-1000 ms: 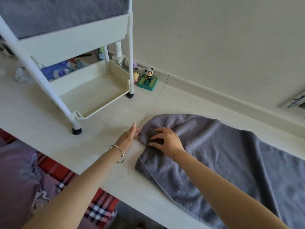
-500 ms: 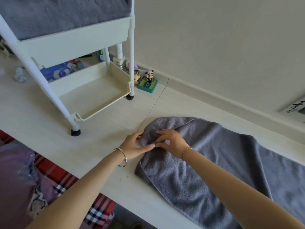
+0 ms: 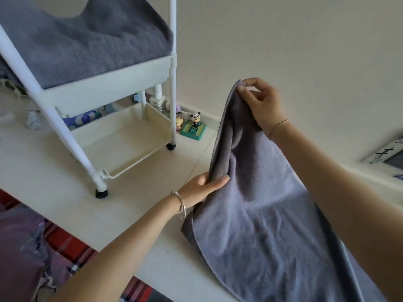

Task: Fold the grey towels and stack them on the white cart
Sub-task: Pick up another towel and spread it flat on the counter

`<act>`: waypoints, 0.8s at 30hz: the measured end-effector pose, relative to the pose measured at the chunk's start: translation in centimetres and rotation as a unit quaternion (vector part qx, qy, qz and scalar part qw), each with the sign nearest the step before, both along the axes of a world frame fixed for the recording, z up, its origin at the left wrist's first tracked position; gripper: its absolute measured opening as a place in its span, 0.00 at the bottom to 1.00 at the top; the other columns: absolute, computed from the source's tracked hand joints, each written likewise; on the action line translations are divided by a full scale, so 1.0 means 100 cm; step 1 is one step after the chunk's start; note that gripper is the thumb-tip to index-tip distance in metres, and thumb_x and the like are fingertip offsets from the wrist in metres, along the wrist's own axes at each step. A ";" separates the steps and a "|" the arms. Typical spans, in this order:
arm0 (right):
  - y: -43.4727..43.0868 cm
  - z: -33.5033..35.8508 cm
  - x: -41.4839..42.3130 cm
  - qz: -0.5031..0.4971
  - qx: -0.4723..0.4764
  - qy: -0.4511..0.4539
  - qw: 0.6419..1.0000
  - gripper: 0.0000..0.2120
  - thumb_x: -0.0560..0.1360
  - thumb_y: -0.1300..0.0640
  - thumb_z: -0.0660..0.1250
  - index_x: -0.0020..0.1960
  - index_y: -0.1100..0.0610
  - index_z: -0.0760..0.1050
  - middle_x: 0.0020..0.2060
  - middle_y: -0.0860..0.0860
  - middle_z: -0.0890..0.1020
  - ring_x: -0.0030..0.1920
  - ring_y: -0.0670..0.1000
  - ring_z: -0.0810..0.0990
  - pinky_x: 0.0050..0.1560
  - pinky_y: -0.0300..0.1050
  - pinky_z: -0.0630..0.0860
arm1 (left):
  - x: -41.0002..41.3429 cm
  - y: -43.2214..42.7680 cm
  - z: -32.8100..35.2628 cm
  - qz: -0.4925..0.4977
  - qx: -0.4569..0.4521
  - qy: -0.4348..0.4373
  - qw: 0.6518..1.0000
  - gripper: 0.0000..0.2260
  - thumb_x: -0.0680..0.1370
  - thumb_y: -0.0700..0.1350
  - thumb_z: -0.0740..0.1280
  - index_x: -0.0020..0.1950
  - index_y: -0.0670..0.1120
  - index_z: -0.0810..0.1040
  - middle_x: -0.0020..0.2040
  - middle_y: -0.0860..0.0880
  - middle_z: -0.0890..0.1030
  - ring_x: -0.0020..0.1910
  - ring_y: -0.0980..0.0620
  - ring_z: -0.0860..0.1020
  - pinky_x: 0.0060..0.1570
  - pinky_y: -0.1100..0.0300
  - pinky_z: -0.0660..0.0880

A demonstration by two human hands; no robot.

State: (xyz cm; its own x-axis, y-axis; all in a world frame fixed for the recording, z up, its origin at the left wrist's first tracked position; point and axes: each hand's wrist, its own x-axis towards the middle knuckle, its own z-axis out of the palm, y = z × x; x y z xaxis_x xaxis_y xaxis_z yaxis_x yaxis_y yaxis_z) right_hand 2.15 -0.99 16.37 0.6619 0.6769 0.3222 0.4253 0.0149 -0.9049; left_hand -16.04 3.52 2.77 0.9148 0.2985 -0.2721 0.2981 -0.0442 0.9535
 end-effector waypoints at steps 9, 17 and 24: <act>0.025 -0.092 0.015 -0.050 -0.260 -0.057 0.963 0.20 0.78 0.56 0.64 0.69 0.57 0.68 0.66 0.56 0.72 0.66 0.55 0.70 0.64 0.44 0.66 | -0.036 0.066 -0.011 0.115 0.273 0.131 0.946 0.14 0.77 0.51 0.65 0.37 0.45 0.68 0.35 0.47 0.72 0.40 0.46 0.74 0.40 0.56 0.65; -0.017 -0.190 -0.063 0.062 -0.363 -0.092 0.925 0.22 0.79 0.49 0.61 0.72 0.50 0.64 0.74 0.50 0.61 0.73 0.52 0.60 0.73 0.51 0.59 | -0.078 0.101 -0.049 0.142 0.501 0.344 0.781 0.18 0.78 0.51 0.62 0.65 0.44 0.67 0.61 0.43 0.75 0.58 0.42 0.75 0.56 0.52 0.72; -0.042 -0.237 -0.083 0.069 -0.502 -0.173 0.845 0.28 0.80 0.40 0.49 0.77 0.46 0.48 0.77 0.46 0.44 0.77 0.53 0.40 0.75 0.53 0.40 | -0.050 0.053 -0.095 0.018 0.514 0.250 0.820 0.33 0.75 0.65 0.37 0.77 0.51 0.43 0.78 0.47 0.44 0.77 0.46 0.45 0.73 0.49 0.43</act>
State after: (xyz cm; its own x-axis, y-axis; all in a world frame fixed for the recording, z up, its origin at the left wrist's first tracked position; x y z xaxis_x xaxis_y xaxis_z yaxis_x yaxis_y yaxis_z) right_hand -6.13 -5.17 -7.29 0.5376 0.7871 -0.3025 0.7236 -0.6148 -0.3137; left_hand -21.06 8.80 -6.72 0.7519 0.6289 -0.1979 0.6584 -0.7320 0.1754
